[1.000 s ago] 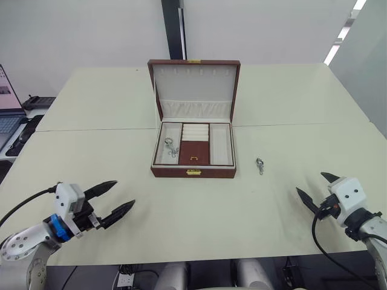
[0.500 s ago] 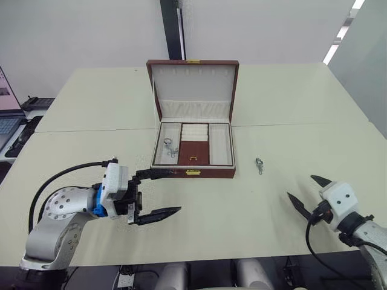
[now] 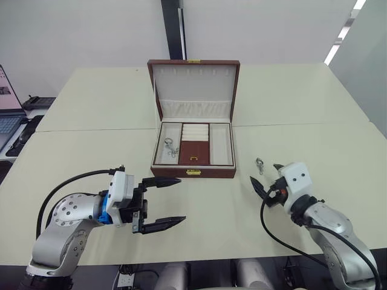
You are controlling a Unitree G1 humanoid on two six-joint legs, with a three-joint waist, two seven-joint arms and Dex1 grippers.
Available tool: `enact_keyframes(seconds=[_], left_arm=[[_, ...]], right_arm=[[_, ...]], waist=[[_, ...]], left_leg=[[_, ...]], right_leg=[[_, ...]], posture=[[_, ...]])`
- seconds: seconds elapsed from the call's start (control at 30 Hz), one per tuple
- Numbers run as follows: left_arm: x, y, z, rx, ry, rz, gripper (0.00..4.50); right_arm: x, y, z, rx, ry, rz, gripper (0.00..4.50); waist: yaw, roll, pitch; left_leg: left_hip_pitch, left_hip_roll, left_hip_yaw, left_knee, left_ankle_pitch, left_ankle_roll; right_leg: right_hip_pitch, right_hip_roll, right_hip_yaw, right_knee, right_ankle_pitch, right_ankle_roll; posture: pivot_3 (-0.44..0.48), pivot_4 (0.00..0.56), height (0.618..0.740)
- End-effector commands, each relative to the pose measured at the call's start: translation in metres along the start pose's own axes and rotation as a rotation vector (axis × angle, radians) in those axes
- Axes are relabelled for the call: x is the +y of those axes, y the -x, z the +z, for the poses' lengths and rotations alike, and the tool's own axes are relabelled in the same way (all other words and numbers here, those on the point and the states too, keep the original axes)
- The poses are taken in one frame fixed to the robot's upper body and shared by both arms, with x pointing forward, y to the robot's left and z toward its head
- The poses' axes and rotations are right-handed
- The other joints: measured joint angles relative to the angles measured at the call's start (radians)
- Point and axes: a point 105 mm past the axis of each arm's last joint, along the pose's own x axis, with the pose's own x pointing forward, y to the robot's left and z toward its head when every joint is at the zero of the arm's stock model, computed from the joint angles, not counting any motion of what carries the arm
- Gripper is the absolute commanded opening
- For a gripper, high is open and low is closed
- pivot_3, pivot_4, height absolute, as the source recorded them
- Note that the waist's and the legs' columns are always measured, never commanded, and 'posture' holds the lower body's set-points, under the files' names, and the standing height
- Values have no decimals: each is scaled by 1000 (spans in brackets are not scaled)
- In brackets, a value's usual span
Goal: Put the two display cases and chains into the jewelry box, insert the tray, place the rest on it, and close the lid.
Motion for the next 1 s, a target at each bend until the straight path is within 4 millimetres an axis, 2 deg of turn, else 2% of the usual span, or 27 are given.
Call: enact_keyframes(seconds=[0.03,0.33,0.5,0.63,0.7,0.8,1.0], left_arm=[[-1,-1,6,-7,-44,3,4500],[2,-7,9,-29,-51,12,4500],[2,-9,13,-38,-60,10,4500],[1,-9,14,-37,-59,14,4500],[1,-8,13,-31,-58,14,4500],[1,-6,12,-26,-60,19,4500],[2,-5,12,-30,-64,40,4500]], right_arm=[[-8,-8,0,22,-14,-87,4490],[-21,-29,-9,102,-87,-198,4490],[-18,-35,-12,122,-111,-189,4490],[-14,-37,-18,144,-124,-181,3597],[-12,-36,-22,156,-127,-181,2851],[-14,-35,-26,171,-125,-192,2014],[-17,-36,-27,178,-120,-201,707]], waist=[[0,0,0],[-2,0,0],[-2,0,0],[-2,0,0],[-2,0,0],[-2,0,0],[-2,0,-1]], left_leg=[[0,0,0,0,0,0],[0,0,0,0,0,0],[0,0,0,0,0,0],[0,0,1,0,0,0],[0,0,1,0,0,0],[0,0,0,0,0,0],[0,0,0,0,0,0]], right_leg=[[0,0,0,0,0,0],[-1,0,0,1,0,0],[-1,0,0,1,0,0],[-1,0,0,1,0,0],[-1,0,0,1,0,0],[-1,0,0,1,0,0],[-1,0,0,1,0,0]], posture=[[0,150,740],[0,150,740],[0,150,740],[0,150,740],[0,150,740],[0,150,740],[0,150,740]])
